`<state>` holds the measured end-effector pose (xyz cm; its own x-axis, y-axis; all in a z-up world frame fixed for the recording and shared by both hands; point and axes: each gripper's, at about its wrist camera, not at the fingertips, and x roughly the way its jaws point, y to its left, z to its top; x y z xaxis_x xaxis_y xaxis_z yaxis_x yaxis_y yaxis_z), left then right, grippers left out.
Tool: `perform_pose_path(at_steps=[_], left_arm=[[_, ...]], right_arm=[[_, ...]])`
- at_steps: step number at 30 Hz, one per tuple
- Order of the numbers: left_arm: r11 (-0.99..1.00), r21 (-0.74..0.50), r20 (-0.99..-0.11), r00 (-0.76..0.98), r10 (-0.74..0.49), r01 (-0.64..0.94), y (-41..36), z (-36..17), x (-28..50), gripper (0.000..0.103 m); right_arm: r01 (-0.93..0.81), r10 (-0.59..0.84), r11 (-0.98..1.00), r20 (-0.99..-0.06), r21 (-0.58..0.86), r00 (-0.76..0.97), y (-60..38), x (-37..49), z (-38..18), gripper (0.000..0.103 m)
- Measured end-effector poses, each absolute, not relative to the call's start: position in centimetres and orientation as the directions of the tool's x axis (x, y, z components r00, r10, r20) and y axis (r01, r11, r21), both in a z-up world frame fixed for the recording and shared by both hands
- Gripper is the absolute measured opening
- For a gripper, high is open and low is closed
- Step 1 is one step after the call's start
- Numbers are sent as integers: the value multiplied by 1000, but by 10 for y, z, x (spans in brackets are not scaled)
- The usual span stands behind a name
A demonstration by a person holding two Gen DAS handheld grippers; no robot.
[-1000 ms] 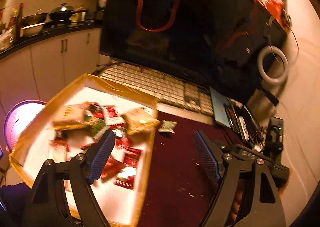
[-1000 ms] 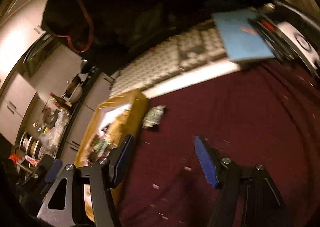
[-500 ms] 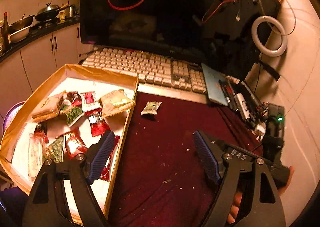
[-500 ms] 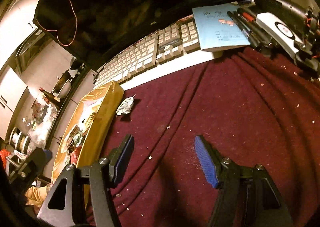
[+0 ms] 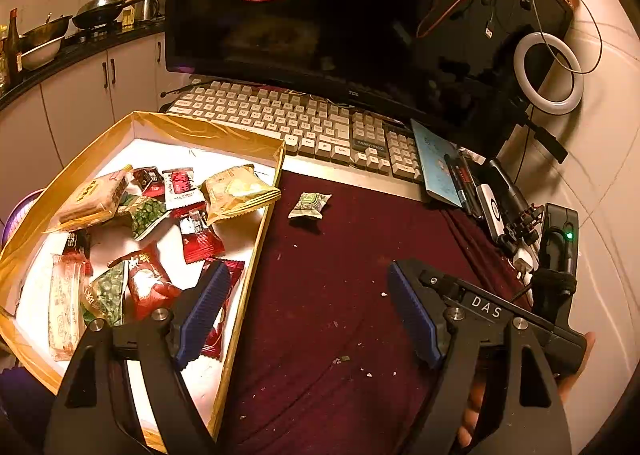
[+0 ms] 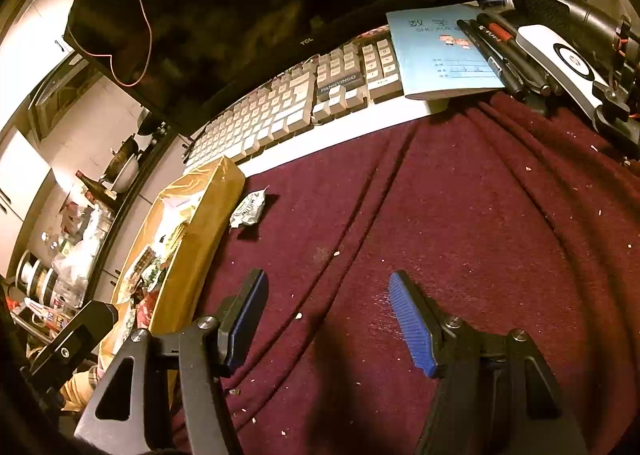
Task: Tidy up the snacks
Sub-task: 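Move both tools back to the small green packet on the cloth, then grasp the small green packet with the right tool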
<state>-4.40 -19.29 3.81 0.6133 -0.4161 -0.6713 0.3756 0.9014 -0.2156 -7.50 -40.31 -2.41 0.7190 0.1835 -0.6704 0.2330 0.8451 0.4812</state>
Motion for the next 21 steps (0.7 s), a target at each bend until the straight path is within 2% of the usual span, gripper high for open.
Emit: perform_pose_path(at_steps=[15,21], left_arm=[[898,-241,-666,610,-429,368,-185,36,-39,81],[903,-264,-669,611,-424,338,-170,33,-28,81]], right_arm=[[212,172,873,-683,439,710,-391,-65,-14,66],[181,228,870,-699,459,677,-390,-46,-11,65]])
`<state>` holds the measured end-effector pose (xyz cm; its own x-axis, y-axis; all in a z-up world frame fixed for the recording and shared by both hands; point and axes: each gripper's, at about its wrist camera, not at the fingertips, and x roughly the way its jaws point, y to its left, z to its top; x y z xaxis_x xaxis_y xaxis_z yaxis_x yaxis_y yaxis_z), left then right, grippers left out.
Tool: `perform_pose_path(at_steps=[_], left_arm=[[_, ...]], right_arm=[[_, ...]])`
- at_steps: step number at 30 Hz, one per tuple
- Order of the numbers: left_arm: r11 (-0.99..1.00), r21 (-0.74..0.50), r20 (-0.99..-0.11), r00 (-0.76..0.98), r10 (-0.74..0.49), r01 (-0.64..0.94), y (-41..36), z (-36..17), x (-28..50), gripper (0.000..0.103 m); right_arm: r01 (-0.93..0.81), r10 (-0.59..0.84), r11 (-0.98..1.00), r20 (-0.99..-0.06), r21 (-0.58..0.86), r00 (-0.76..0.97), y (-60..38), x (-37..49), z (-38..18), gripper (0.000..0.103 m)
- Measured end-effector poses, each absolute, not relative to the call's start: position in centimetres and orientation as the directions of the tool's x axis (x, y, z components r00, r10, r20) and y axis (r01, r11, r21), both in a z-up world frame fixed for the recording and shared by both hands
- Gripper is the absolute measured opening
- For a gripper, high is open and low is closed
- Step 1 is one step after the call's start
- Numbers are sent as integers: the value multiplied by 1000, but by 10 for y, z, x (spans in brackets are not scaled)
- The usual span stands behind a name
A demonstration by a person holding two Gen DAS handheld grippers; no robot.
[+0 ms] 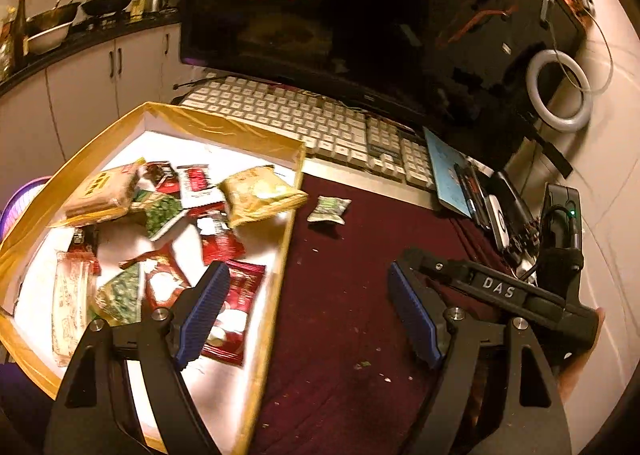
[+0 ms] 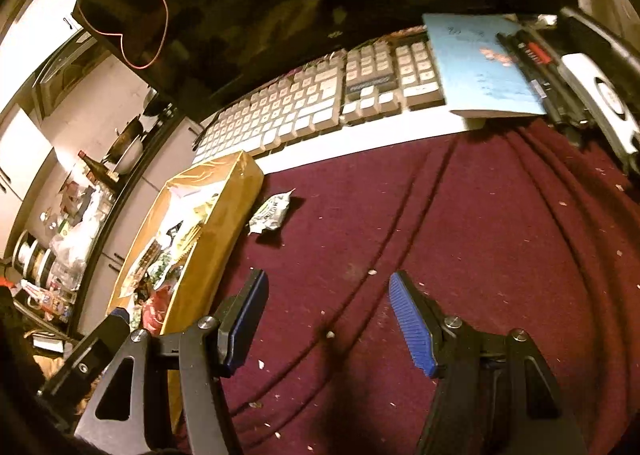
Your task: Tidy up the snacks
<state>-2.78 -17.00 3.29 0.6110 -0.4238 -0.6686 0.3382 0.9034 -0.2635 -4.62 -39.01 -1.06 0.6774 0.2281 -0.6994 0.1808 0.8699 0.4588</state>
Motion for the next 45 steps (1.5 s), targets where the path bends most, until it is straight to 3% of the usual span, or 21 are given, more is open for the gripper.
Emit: perform_pose_path(at_steps=[11,15,23,25,27,32,39,45], left_arm=[[908,-324,-654,631,-418,265,-134,37,-8,81],[911,-328,-656,633,-411,251,-129,35,-5,81],[912,-331,-660,631,-408,243,-127,32,-3,81],[913,-328,-662,631,-405,241,-128,32,-3,81],[914,-327,-664,629,-403,241,-129,32,-3,81],[905,-328,-659,621,-425,271,-135,38,-10,81],[773,-476,-654,420,-630,419,-173,30,-18,81],[694,-511,-683,250,-686,507,-221,8,-33,71]], right_arm=[[156,299,870,-754,467,585,-376,18,-11,63],[165,263,898,-799,407,540,-358,49,-15,45],[176,254,903,-818,392,517,-336,67,-21,40],[167,204,929,-832,332,516,-328,68,-22,26],[145,175,947,-840,286,514,-322,69,-20,23],[95,220,944,-816,317,535,-325,42,-15,22],[-25,284,942,-756,334,590,-325,-53,-16,22],[-27,237,956,-716,292,656,-334,-105,-6,22]])
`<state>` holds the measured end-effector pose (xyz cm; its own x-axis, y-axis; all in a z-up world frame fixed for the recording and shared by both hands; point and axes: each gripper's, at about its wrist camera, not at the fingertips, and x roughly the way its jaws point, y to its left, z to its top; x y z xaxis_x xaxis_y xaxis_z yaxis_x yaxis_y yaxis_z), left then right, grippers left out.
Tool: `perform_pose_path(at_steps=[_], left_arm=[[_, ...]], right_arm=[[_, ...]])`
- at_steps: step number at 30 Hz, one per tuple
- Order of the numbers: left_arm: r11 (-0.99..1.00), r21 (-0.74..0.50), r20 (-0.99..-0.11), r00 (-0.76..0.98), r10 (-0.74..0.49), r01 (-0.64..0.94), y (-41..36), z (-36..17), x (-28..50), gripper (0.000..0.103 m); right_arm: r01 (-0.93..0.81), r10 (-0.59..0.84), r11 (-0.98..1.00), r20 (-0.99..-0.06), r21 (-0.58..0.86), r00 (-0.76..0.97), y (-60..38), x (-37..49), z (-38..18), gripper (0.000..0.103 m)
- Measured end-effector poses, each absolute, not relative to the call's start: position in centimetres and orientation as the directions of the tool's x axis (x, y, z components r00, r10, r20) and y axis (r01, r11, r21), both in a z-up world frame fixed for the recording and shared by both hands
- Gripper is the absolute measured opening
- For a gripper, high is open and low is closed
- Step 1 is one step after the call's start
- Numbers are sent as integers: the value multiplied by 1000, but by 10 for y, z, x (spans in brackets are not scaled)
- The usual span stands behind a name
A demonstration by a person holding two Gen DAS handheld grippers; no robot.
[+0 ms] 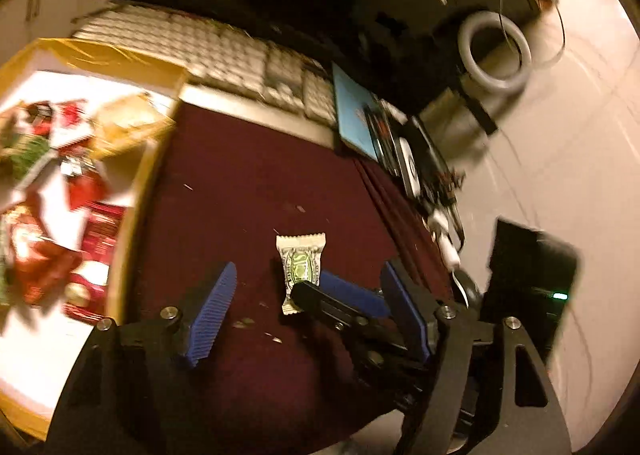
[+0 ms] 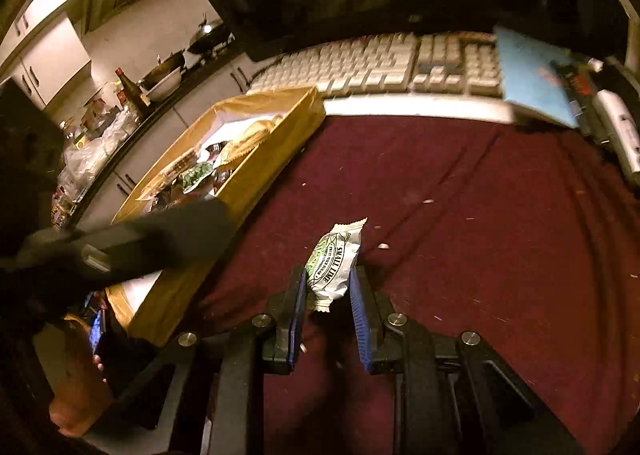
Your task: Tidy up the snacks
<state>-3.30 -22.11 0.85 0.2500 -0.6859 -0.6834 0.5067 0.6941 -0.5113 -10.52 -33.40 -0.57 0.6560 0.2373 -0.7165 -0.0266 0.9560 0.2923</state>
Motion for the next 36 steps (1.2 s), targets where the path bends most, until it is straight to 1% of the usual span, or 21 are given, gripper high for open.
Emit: perform_pose_path(at_steps=[2,3,6,8,9,10,11,12,13,17,21,25,32,36], left_arm=[[685,-545,-689,208,-695,484,-226,-1,-29,62],[676,-569,-685,184,-705,468,-228,-6,-27,60],[668,-585,-688,155,-709,460,-232,-16,-26,52],[648,-617,-681,111,-724,447,-236,-23,-26,33],[657,-607,-691,112,-715,447,-238,-25,-27,30],[663,-598,-697,116,-708,452,-237,-25,-28,24],[668,-591,-703,118,-702,453,-237,-26,-29,20],[666,-599,-699,115,-706,446,-236,-26,-29,20],[665,-604,-696,116,-709,439,-234,-27,-28,16],[672,-589,-692,150,-706,449,-224,-19,-31,15],[674,-590,-671,195,-716,445,-211,-6,-31,14],[699,-562,-655,278,-703,443,-189,13,-31,15],[729,-568,-623,380,-684,382,-133,28,-16,15],[740,-581,-614,415,-672,338,-107,26,-5,14]], right_arm=[[-47,241,958,-705,283,667,-337,-116,-3,22],[-50,235,961,-706,273,668,-337,-120,-3,22],[-47,222,965,-709,259,669,-335,-123,-4,22],[-65,227,967,-708,248,669,-331,-123,-5,22],[-77,225,969,-708,235,669,-328,-124,-5,22],[-73,206,974,-710,214,673,-325,-124,-5,22],[-67,194,977,-711,203,676,-323,-126,-6,22],[-64,189,978,-710,199,678,-321,-127,-6,22],[-67,194,977,-708,203,679,-321,-128,-7,22],[-81,201,976,-704,201,681,-316,-128,-6,22],[-115,216,975,-676,192,704,-306,-129,4,22],[-156,242,970,-651,187,719,-292,-124,16,23],[-261,289,955,-636,140,715,-244,-99,34,23],[-309,323,941,-637,138,700,-216,-80,35,23]])
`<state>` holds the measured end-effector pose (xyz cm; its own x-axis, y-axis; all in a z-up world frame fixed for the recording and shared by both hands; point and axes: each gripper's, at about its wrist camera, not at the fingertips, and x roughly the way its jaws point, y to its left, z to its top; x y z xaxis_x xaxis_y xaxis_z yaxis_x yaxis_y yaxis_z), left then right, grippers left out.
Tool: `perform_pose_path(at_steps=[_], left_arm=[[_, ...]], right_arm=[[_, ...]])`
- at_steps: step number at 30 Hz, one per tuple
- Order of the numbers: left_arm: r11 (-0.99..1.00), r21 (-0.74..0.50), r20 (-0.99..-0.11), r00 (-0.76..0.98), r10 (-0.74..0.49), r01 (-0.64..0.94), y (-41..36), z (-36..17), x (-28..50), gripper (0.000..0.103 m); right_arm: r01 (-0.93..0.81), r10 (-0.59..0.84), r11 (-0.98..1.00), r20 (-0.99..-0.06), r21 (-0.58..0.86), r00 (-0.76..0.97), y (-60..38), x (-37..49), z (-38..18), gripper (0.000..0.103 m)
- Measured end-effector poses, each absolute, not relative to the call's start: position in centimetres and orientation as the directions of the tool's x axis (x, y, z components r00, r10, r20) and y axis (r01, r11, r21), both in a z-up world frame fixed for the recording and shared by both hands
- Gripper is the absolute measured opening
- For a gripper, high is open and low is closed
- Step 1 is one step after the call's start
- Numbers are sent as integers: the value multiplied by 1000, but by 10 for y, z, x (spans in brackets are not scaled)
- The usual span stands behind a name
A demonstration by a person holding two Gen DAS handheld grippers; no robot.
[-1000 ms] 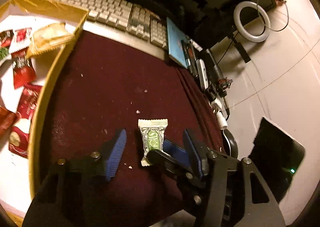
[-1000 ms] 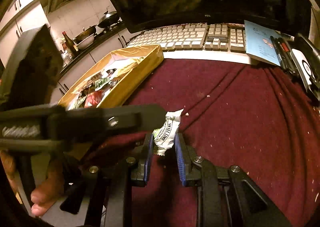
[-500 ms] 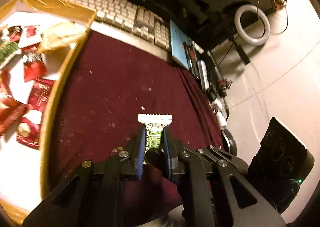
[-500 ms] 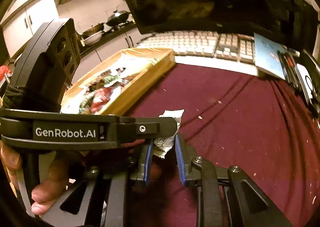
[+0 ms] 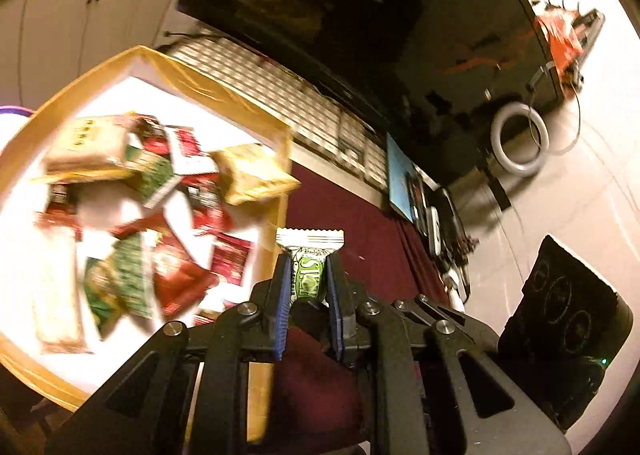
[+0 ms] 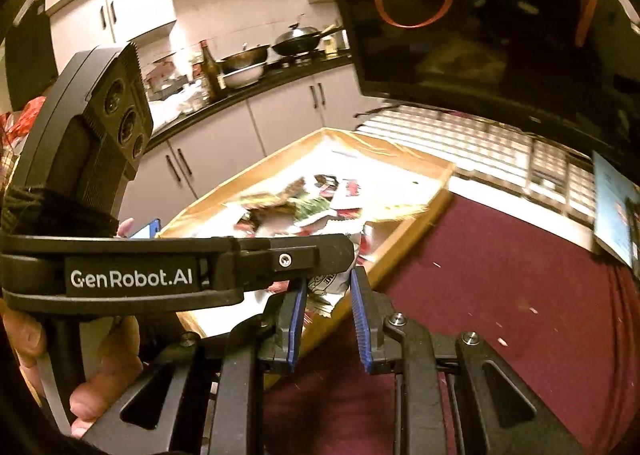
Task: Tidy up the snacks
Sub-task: 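Carry the green packet over the tray and open the left tool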
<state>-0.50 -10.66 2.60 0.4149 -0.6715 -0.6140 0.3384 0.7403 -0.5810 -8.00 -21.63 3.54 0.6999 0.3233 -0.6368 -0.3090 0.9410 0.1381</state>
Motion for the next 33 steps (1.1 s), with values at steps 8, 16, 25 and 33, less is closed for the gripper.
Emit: perform_pose_path(at_steps=[8,16,25,33], left_arm=[[729,-622,-604,419,-678,285,-86,8,12,14],[724,-626,-598,416,-685,290,-88,1,16,14],[731,-620,-605,420,-677,285,-88,-5,17,15],[804,-526,-631,507,-587,277,-89,7,5,54]], right_arm=[[-341,325,933,-670,113,668,-186,-57,26,23],[-326,285,943,-680,71,676,-184,-55,21,26],[-306,257,950,-689,54,677,-184,-54,18,34],[-266,248,961,-673,79,697,-193,-59,22,59]])
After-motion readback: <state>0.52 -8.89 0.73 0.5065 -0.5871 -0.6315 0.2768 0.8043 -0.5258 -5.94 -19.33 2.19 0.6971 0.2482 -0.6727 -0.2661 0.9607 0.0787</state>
